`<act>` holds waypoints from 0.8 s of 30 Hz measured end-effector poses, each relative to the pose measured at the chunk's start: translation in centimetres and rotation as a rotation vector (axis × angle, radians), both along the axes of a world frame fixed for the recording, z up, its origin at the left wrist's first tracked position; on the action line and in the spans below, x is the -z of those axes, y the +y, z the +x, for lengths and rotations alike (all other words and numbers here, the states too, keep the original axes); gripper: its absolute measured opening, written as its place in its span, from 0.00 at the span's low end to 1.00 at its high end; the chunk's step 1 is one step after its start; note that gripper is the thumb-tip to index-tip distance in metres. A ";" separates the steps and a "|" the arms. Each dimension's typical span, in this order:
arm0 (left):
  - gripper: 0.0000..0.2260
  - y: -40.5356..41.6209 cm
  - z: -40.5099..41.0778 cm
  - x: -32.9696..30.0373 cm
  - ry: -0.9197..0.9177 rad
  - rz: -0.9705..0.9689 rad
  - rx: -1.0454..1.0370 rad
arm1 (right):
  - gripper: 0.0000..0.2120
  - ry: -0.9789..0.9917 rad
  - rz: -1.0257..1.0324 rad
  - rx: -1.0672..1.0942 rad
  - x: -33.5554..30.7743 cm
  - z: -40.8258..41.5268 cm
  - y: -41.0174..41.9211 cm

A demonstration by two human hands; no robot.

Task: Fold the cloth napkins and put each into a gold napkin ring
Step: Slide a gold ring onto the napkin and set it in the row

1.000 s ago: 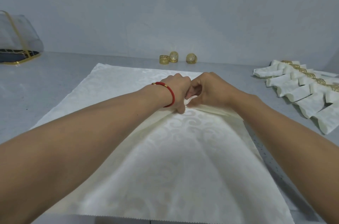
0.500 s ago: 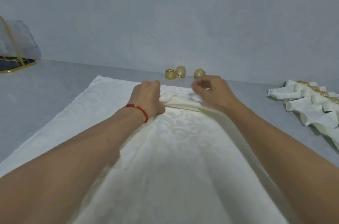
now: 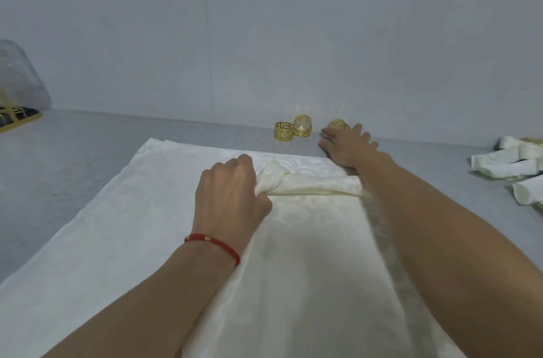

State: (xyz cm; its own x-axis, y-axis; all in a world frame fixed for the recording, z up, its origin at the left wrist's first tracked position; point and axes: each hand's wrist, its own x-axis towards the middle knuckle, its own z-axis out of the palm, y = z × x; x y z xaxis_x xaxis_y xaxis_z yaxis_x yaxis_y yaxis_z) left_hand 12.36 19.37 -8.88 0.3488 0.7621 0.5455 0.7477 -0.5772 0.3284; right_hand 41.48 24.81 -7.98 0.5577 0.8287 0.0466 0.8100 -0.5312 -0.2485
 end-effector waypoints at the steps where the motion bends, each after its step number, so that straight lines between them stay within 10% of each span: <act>1: 0.10 0.0 -0.2 0.1 0.005 0.010 -0.002 | 0.21 -0.003 -0.005 0.006 0.2 0.1 0.2; 11: 0.12 -0.2 -0.4 0.1 -0.021 0.059 0.046 | 0.06 -0.074 0.468 -0.373 -2.8 -1.3 -9.7; 17: 0.11 -1.4 -0.9 -0.6 0.022 0.027 0.032 | 0.11 -0.169 0.214 -0.446 -3.0 -2.9 -18.9; 24: 0.11 -1.6 -0.7 -0.8 0.043 -0.010 0.036 | 0.13 -0.022 0.386 -0.394 -2.3 -3.4 -18.0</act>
